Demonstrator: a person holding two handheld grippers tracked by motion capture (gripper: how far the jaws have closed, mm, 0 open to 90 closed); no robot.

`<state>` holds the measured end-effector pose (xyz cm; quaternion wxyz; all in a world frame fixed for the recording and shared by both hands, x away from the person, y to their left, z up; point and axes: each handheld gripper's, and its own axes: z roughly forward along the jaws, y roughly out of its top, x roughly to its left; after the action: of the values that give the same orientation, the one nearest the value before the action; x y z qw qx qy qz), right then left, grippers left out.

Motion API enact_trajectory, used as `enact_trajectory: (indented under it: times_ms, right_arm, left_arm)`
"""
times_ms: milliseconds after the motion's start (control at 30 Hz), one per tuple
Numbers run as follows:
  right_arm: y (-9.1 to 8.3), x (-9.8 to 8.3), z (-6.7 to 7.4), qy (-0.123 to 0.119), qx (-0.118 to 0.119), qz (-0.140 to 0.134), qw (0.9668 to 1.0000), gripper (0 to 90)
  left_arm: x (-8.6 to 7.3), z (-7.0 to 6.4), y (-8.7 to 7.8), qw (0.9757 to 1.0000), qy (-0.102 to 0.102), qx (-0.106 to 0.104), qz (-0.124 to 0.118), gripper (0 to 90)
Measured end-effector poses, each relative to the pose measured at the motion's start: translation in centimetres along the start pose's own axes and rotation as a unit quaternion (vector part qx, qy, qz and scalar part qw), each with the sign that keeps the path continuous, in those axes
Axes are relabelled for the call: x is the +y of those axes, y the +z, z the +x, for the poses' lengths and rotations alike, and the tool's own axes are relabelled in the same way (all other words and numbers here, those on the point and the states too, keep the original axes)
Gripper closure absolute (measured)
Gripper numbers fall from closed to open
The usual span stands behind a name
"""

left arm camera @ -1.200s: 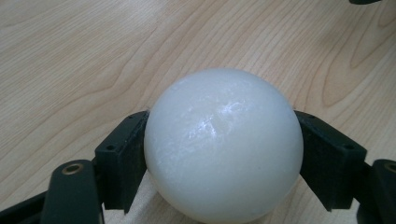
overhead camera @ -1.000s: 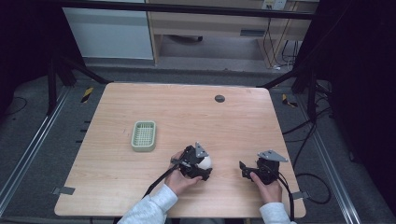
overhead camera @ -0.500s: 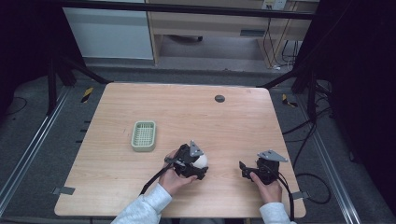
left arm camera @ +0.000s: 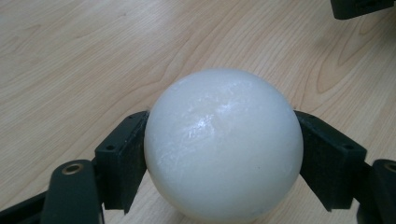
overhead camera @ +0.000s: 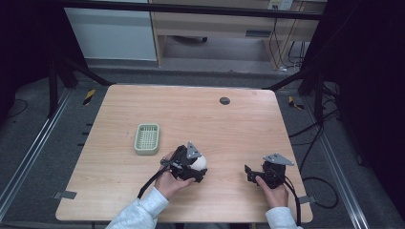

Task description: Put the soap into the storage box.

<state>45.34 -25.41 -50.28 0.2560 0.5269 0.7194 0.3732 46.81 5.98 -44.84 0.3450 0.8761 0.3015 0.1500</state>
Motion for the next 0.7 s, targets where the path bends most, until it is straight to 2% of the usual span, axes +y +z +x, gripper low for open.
enact_trajectory:
  times_ms: [400, 700]
  right_arm:
    - [0.0, 0.0, 0.0, 0.000, 0.000, 0.001, 1.0000, 4.9]
    - [0.0, 0.0, 0.0, 0.002, 0.000, 0.001, 1.0000, 4.9]
  left_arm:
    - [-0.6, 1.3, -1.4, 0.9999, -0.005, 0.010, -0.002, 23.6]
    - [-1.4, 2.9, -2.9, 0.9996, -0.016, 0.023, -0.007, 23.6]
